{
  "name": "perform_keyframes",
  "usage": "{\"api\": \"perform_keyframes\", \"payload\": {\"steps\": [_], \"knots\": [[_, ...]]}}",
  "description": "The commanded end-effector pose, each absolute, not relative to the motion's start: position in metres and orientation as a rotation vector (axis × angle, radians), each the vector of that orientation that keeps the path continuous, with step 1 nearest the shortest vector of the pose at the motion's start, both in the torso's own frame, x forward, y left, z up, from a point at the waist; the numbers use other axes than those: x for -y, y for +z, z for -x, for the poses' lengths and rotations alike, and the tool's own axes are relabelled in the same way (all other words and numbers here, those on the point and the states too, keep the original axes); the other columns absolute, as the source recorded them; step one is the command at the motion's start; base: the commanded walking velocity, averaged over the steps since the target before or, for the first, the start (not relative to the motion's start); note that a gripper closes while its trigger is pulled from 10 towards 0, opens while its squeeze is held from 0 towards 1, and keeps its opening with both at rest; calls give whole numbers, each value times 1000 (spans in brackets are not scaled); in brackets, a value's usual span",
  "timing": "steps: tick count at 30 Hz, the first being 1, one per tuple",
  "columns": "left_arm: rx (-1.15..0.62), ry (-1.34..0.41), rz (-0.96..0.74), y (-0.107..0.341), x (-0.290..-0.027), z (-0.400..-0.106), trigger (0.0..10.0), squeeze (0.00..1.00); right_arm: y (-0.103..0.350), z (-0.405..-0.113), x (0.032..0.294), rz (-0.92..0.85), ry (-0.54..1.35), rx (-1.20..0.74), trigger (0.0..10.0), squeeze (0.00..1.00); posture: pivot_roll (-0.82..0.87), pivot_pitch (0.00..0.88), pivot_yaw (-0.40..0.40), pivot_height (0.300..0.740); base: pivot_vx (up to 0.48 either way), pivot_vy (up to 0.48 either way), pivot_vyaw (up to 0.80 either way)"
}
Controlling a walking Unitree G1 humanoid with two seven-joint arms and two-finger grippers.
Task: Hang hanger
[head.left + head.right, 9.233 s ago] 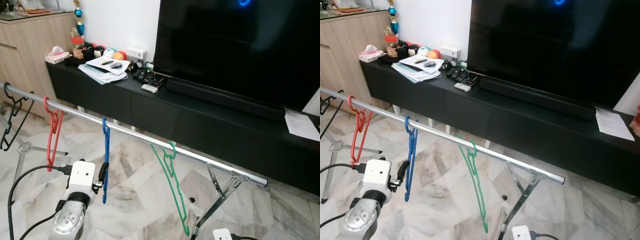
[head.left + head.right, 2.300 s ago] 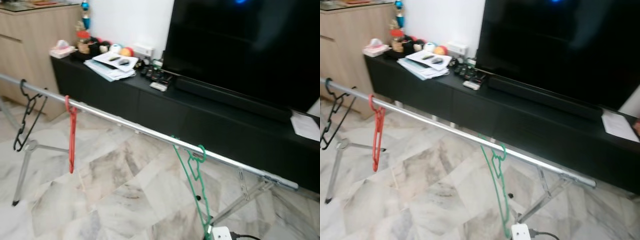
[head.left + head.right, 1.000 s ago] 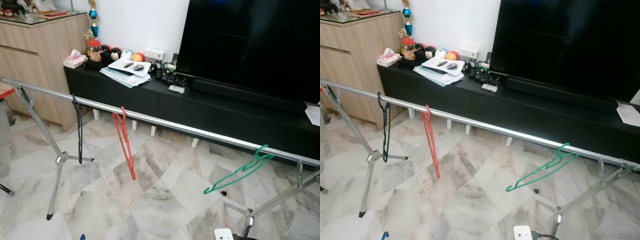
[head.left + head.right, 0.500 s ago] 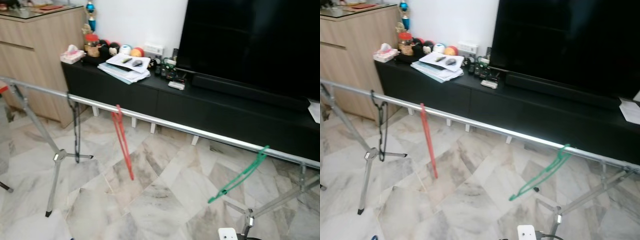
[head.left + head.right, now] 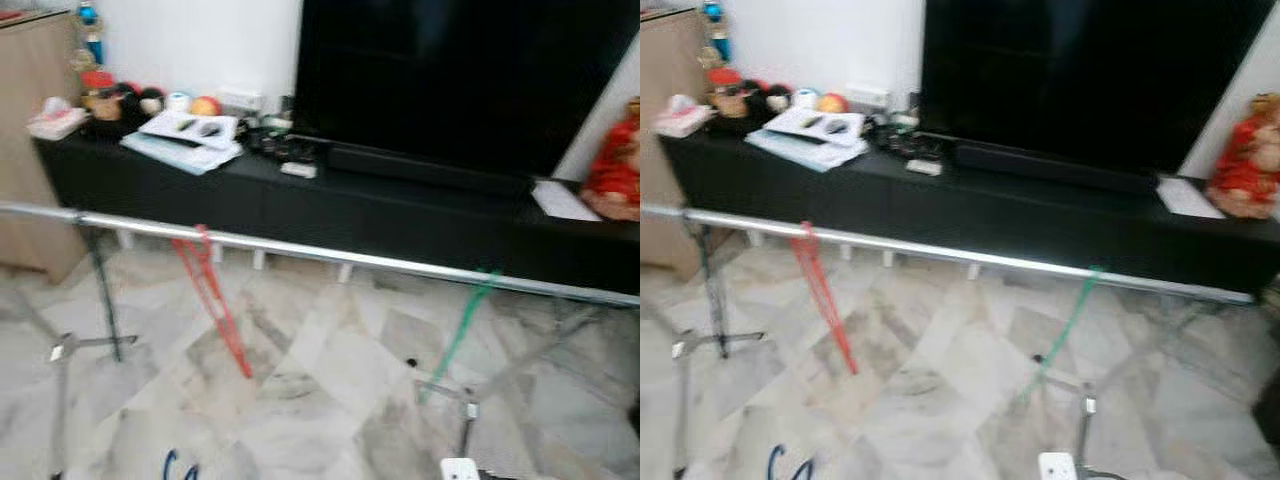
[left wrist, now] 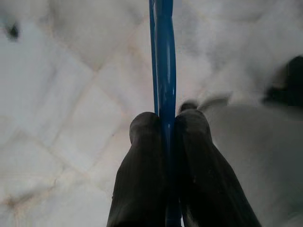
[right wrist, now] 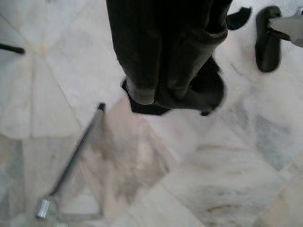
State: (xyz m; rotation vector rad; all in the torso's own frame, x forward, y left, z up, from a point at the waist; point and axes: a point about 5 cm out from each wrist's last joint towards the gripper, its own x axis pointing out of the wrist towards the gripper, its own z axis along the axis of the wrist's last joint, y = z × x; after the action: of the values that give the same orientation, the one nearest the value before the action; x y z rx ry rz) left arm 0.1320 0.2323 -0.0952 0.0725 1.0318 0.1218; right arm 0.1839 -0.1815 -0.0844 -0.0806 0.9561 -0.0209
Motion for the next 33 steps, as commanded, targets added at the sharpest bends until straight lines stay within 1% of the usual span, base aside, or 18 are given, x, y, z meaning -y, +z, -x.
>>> {"api": "perform_keyframes", "payload": {"steps": [1,10,21,23,24,27,29,33], "knots": [[-1077,114,-80,-100,-226,-122,10000,0,-82,-187,183,73,-32,-939,10000,0,142,19,-96,740,0,337,0],[-1088,108,-82,-104,-218,-117,10000,0,-82,-188,182,73,-30,-939,10000,0,143,18,-95,740,0,329,0],[-1094,99,-96,-105,-213,-114,10000,0,-82,-188,182,72,-32,-938,10000,0,144,17,-95,740,0,0,0],[-1091,101,-96,-105,-217,-112,10000,0,-82,-188,182,72,-32,-937,10000,0,144,17,-95,740,0,0,0],[-1086,107,-98,-103,-226,-111,10000,0,-82,-188,182,73,-33,-937,10000,0,145,17,-95,740,0,0,0],[-1079,114,-101,-101,-236,-111,10000,0,-82,-188,182,74,-34,-937,10000,0,145,17,-95,740,0,0,0],[-1075,127,-104,-97,-250,-109,10000,0,-82,-188,182,75,-36,-937,10000,0,145,16,-94,740,0,0,0],[-1076,136,-108,-94,-263,-106,10000,0,-82,-188,182,77,-37,-936,10000,0,145,15,-94,740,0,0,0]]}}
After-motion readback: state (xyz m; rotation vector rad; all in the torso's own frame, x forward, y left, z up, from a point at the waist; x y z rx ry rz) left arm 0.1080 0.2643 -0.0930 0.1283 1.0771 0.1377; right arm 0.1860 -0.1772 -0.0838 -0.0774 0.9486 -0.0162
